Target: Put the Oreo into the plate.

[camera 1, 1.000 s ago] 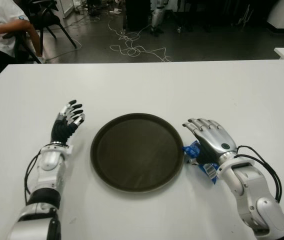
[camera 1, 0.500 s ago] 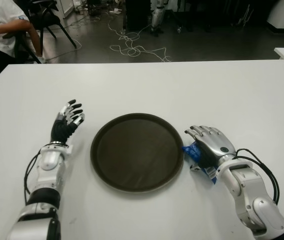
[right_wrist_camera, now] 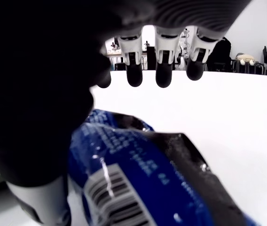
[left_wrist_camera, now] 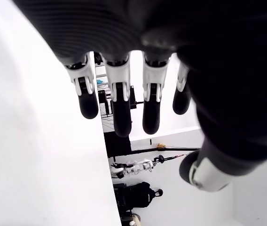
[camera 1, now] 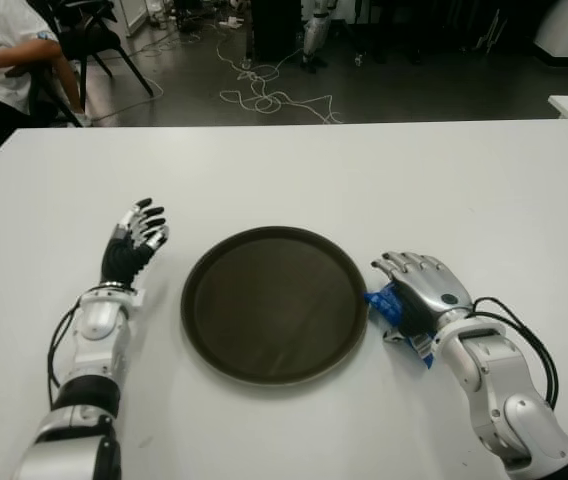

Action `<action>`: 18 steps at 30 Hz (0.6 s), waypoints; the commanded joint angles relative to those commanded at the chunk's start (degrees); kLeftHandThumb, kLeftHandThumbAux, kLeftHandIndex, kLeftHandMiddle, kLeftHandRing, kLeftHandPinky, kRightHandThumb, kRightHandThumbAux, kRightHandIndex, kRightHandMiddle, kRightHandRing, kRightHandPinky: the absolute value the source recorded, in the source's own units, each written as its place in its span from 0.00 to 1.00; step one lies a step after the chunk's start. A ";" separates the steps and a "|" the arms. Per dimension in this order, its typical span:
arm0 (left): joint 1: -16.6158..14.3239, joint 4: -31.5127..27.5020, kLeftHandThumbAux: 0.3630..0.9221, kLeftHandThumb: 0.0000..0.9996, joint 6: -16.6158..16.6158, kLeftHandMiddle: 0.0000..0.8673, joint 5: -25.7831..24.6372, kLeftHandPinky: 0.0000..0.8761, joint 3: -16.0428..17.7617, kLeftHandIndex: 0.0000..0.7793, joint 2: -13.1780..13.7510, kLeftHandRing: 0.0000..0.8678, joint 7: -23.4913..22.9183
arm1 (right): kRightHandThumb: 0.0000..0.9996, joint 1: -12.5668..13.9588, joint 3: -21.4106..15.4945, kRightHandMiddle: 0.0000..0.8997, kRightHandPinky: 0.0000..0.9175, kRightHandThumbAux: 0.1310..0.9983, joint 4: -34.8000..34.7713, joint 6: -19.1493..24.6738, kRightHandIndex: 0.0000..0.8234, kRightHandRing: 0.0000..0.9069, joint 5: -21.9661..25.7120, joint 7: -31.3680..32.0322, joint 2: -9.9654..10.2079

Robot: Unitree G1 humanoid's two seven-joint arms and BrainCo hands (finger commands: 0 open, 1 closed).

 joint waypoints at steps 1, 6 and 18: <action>0.00 0.00 0.64 0.12 0.00 0.24 -0.02 0.16 0.01 0.17 -0.01 0.21 -0.01 | 0.00 -0.02 0.03 0.10 0.07 0.79 0.06 0.06 0.08 0.09 -0.03 0.08 -0.01; 0.04 0.13 0.63 0.11 -0.35 0.23 -0.34 0.15 0.15 0.14 -0.18 0.19 -0.34 | 0.00 0.20 0.02 0.10 0.08 0.79 -1.05 0.39 0.08 0.09 -0.10 1.47 -0.37; -0.11 0.13 0.61 0.12 0.25 0.24 -0.56 0.15 0.38 0.17 -0.09 0.21 -0.24 | 0.00 1.65 -0.15 0.12 0.10 0.78 -3.44 -0.07 0.10 0.12 -0.35 1.63 -1.31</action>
